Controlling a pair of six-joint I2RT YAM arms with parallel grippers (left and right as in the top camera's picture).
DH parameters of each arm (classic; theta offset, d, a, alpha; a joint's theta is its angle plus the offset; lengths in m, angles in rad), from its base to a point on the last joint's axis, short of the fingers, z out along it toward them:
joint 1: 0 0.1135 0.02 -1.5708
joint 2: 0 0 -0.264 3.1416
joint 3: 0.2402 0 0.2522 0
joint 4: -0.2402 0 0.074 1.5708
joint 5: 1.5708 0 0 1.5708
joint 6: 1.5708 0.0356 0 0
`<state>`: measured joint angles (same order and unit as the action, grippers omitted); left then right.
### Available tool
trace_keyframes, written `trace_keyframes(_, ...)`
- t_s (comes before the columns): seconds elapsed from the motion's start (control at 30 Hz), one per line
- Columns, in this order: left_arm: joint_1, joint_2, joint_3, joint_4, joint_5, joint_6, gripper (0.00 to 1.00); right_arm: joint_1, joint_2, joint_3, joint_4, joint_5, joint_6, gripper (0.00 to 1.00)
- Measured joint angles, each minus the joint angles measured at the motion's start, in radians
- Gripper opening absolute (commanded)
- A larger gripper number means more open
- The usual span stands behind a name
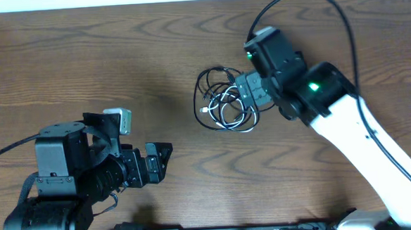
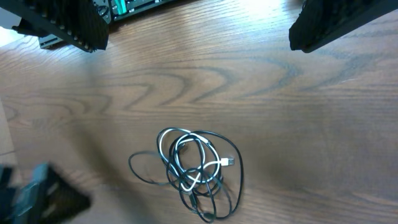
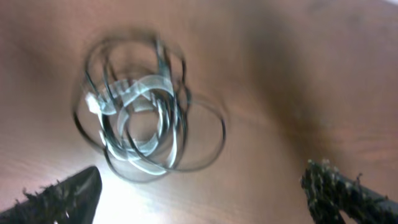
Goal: Untangle cables
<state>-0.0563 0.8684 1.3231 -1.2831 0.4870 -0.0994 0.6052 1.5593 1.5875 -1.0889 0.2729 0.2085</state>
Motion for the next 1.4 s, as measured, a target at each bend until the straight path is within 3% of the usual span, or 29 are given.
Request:
trace_keyframes(0.33, 0.0, 0.0, 0.0, -0.018, 0.0, 0.0, 0.99, -0.003, 0.282, -0.001, -0.099, -0.272, -0.156, 0.99)
trace_keyframes(0.63, 0.0, 0.0, 0.0, -0.023, 0.0, 0.0, 0.99, 0.011, 0.48, -0.001, 0.026, -0.327, -0.282, 0.8)
trace_keyframes(0.8, 0.0, 0.002, 0.0, -0.024, 0.0, 0.0, 0.99, 0.021, 0.496, -0.001, 0.084, -0.331, -0.241, 0.79)
trace_keyframes(0.87, 0.0, 0.004, 0.0, -0.027, 0.0, 0.0, 0.99, 0.021, 0.496, -0.001, 0.087, -0.332, -0.212, 0.64)
trace_keyframes(0.9, 0.0, 0.004, 0.0, -0.029, 0.0, 0.0, 0.99, 0.021, 0.496, -0.001, 0.088, -0.333, -0.195, 0.49)
trace_keyframes(1.03, 0.0, 0.006, 0.0, -0.037, 0.0, 0.0, 0.99, 0.021, 0.496, -0.001, 0.089, -0.334, -0.136, 0.23)
trace_keyframes(1.1, 0.0, 0.006, 0.0, -0.039, 0.0, 0.0, 0.99, 0.021, 0.496, -0.001, 0.089, -0.334, -0.114, 0.04)
trace_keyframes(1.4, 0.0, 0.006, 0.0, -0.043, 0.0, 0.0, 0.99, 0.021, 0.496, 0.01, 0.068, -0.35, -0.025, 0.01)
